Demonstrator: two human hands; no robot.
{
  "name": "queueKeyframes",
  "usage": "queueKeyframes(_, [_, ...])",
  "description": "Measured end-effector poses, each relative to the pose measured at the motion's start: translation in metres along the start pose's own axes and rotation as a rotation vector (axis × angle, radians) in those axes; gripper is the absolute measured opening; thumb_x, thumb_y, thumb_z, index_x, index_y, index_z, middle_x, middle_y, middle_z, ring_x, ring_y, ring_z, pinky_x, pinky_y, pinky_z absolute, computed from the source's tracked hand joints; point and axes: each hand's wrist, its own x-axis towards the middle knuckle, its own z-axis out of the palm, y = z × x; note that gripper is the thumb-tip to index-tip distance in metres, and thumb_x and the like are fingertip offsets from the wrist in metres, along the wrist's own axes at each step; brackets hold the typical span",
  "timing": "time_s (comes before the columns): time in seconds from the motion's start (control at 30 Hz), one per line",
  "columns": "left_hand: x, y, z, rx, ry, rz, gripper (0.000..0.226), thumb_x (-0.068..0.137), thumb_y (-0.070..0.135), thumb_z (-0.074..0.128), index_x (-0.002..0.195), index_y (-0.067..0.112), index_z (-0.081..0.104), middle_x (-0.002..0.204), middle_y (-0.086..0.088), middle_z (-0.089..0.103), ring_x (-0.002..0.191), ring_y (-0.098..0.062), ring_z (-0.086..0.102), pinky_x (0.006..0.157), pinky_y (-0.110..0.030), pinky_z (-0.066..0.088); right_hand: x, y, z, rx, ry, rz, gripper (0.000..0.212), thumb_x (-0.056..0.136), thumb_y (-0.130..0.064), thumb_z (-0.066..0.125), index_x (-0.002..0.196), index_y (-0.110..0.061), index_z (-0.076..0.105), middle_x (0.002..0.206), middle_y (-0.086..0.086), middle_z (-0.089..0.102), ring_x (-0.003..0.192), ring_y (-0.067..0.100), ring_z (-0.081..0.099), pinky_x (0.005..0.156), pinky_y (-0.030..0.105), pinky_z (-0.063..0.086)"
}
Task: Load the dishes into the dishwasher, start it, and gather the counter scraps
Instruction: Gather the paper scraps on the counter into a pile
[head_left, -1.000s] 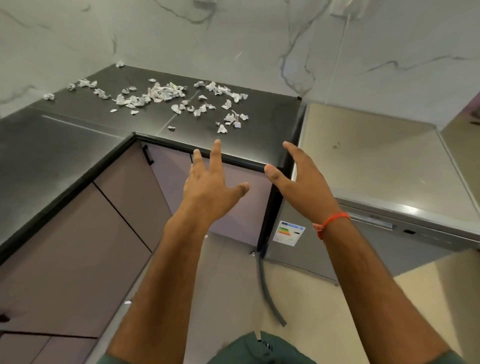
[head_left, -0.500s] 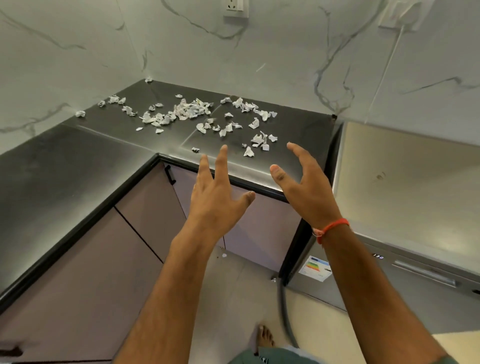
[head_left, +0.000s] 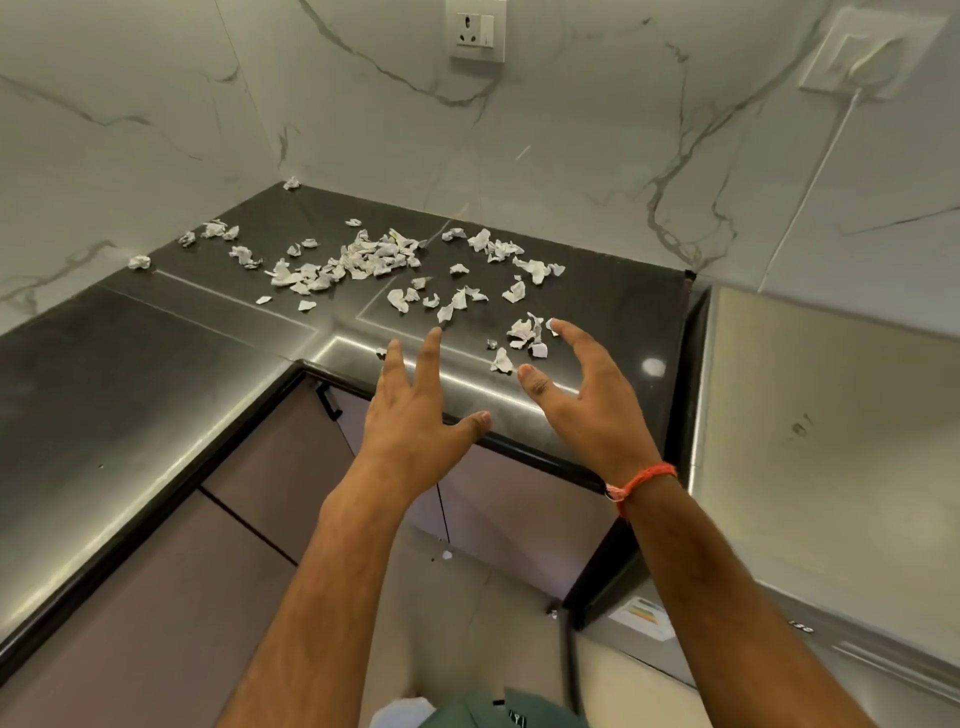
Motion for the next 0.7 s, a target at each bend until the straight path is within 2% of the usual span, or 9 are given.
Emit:
queueKeyframes(0.23, [0.081,-0.039,-0.016,0.047,-0.124,0.004,0.102,0.088,0.053,0.069,0.157,0.046,-0.006,0.167,-0.005,-0.02,0.156,-0.029,-0.007,0.125,-0.053,0.013,0.061,-0.003,0.041,-0.039,0.019,0.039,0.067,0.092,-0.039,0.07,0.151,-0.026,0.041,0.154,-0.004,0.041,0.14,0.011,0.038,0.104,0.019,0.027])
queueKeyframes(0.33, [0.117,-0.053,-0.029,0.088,-0.195,-0.002,0.099,0.089,0.054,0.067,0.159,0.041,-0.002,0.167,-0.008,-0.017,0.155,-0.031,-0.004,0.125,-0.05,0.012,0.086,-0.007,0.053,-0.063,0.007,0.05,0.068,0.091,-0.038,0.071,0.15,-0.029,0.04,0.156,-0.003,0.038,0.142,0.012,0.035,0.106,0.021,0.027])
queueKeyframes(0.47, [0.159,-0.075,-0.036,0.098,-0.28,0.018,0.1,0.088,0.056,0.068,0.16,0.038,0.001,0.168,-0.01,-0.015,0.156,-0.031,-0.001,0.125,-0.051,0.015,0.114,-0.004,0.069,-0.077,0.063,0.133,0.069,0.089,-0.041,0.073,0.149,-0.034,0.04,0.155,-0.005,0.039,0.141,0.011,0.037,0.109,0.025,0.03])
queueKeyframes(0.57, [0.18,-0.099,-0.032,0.092,-0.315,0.014,0.099,0.088,0.056,0.068,0.159,0.039,0.001,0.168,-0.01,-0.014,0.156,-0.031,-0.001,0.124,-0.053,0.016,0.122,0.006,0.086,-0.066,0.042,0.202,0.074,0.087,-0.043,0.074,0.151,-0.032,0.038,0.155,-0.005,0.038,0.139,0.007,0.036,0.107,0.022,0.029])
queueKeyframes(0.63, [0.192,-0.115,-0.027,0.099,-0.318,0.001,0.099,0.088,0.056,0.067,0.16,0.038,0.001,0.168,-0.01,-0.012,0.155,-0.031,0.001,0.124,-0.053,0.016,0.125,0.015,0.097,-0.064,0.027,0.243,0.078,0.085,-0.044,0.075,0.152,-0.032,0.036,0.157,-0.005,0.036,0.143,0.01,0.033,0.114,0.026,0.029])
queueKeyframes(0.7, [0.203,-0.129,-0.019,0.093,-0.294,0.011,0.098,0.088,0.057,0.066,0.16,0.037,0.003,0.168,-0.01,-0.009,0.155,-0.031,0.002,0.123,-0.054,0.017,0.128,0.025,0.103,-0.083,0.021,0.28,0.083,0.083,-0.047,0.077,0.153,-0.032,0.034,0.159,-0.006,0.033,0.146,0.012,0.032,0.12,0.036,0.029])
